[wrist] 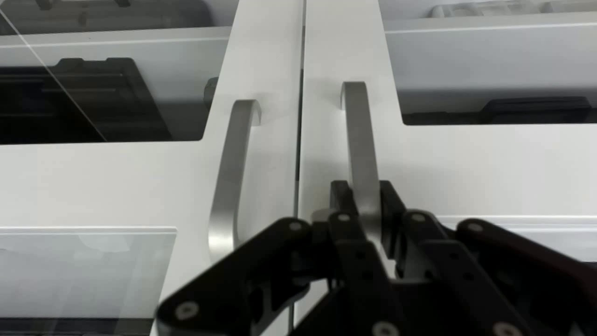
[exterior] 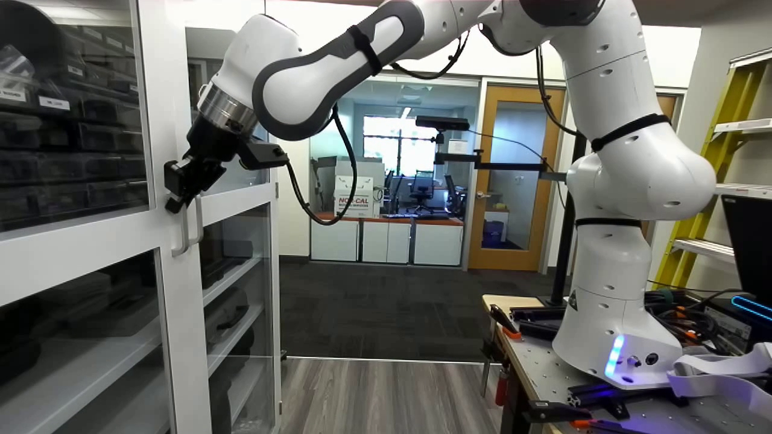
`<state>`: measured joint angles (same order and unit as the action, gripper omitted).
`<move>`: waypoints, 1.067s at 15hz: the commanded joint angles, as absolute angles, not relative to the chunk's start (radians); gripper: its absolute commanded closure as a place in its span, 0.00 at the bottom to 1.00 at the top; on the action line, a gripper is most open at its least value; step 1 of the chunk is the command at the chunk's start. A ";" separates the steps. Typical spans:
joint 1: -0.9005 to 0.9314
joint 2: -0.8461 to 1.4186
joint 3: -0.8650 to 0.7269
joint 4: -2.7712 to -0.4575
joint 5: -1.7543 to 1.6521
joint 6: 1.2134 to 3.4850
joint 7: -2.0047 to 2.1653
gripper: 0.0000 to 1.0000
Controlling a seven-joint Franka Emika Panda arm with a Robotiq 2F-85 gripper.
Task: Open the left cabinet door
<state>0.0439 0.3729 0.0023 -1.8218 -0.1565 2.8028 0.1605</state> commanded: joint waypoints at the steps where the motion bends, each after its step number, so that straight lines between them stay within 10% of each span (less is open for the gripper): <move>1: 0.070 0.302 -0.012 -1.890 -0.141 2.798 0.158 0.95; 16: 0.163 0.071 -0.068 -2.114 -0.340 2.648 0.511 0.95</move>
<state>0.1210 0.1927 -0.0559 -2.0296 -0.2814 2.7268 0.4116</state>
